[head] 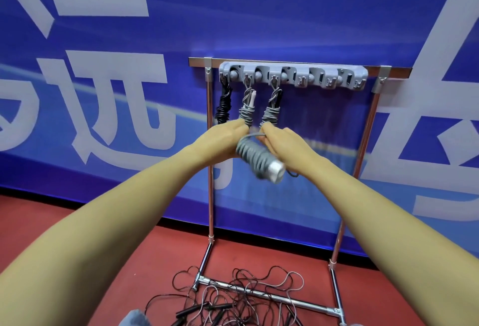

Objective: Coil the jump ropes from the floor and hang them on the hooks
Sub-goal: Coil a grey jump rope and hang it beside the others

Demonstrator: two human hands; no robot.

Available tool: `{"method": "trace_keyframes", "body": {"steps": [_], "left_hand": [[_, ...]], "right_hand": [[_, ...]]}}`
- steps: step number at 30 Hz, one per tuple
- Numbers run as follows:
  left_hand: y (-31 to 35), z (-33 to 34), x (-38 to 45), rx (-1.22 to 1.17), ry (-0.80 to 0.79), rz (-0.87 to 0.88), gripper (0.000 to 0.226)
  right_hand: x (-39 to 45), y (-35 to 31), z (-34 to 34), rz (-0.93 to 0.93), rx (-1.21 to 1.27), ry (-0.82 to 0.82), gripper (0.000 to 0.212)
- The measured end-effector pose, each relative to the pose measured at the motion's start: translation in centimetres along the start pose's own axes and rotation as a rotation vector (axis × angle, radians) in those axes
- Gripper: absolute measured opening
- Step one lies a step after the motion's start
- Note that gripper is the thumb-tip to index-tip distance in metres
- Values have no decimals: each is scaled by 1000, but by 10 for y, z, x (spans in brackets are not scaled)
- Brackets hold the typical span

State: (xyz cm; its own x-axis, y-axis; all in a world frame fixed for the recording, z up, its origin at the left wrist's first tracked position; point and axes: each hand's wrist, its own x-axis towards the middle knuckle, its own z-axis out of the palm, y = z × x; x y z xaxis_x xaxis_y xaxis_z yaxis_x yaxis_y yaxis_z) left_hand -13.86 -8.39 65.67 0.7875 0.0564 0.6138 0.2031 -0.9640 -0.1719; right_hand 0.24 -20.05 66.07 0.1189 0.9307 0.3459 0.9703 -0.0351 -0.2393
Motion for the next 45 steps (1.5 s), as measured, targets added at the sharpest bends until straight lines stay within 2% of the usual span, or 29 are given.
{"method": "trace_keyframes", "body": {"steps": [2,5,7,9,11,14,16,21,25,30,33,35,37,42,44,45], "left_hand": [[9,-8,1,-246,-26,-349,30],[24,-7,9,-557,183,-569,32],[28,-4,18,-624,249,-735,27],[25,1,23,-494,167,-823,27],[22,6,23,-312,72,-836,29],[21,17,20,-189,-27,-890,30],[20,24,18,-46,-121,-862,30],[17,28,14,361,-357,-652,20],[19,24,16,545,-487,-444,19],[20,16,17,625,-583,-256,17],[15,15,13,575,-636,-216,14],[18,7,10,588,-610,-148,17],[16,3,7,621,-494,-90,25],[5,9,6,637,-292,-7,40],[8,6,10,601,-179,-92,45],[11,5,10,570,-115,-192,54]], "right_hand": [[1,4,1,103,101,-23,19],[5,2,5,106,119,37,13],[5,0,5,44,128,68,10],[4,2,4,20,22,68,16],[1,4,3,-2,-86,47,21],[2,3,6,-17,-183,-12,23],[2,2,9,-26,-215,-56,23],[0,-2,13,-79,-301,-133,17],[3,-5,16,-161,-413,-61,12],[-1,-9,14,-78,-344,54,24],[-1,-9,17,-13,-218,18,30],[0,-8,21,-20,-200,-48,37],[0,-6,24,-33,-205,-89,37],[0,0,27,-57,-96,34,37],[0,6,29,-31,4,87,39],[0,9,31,-13,75,114,38]]}}
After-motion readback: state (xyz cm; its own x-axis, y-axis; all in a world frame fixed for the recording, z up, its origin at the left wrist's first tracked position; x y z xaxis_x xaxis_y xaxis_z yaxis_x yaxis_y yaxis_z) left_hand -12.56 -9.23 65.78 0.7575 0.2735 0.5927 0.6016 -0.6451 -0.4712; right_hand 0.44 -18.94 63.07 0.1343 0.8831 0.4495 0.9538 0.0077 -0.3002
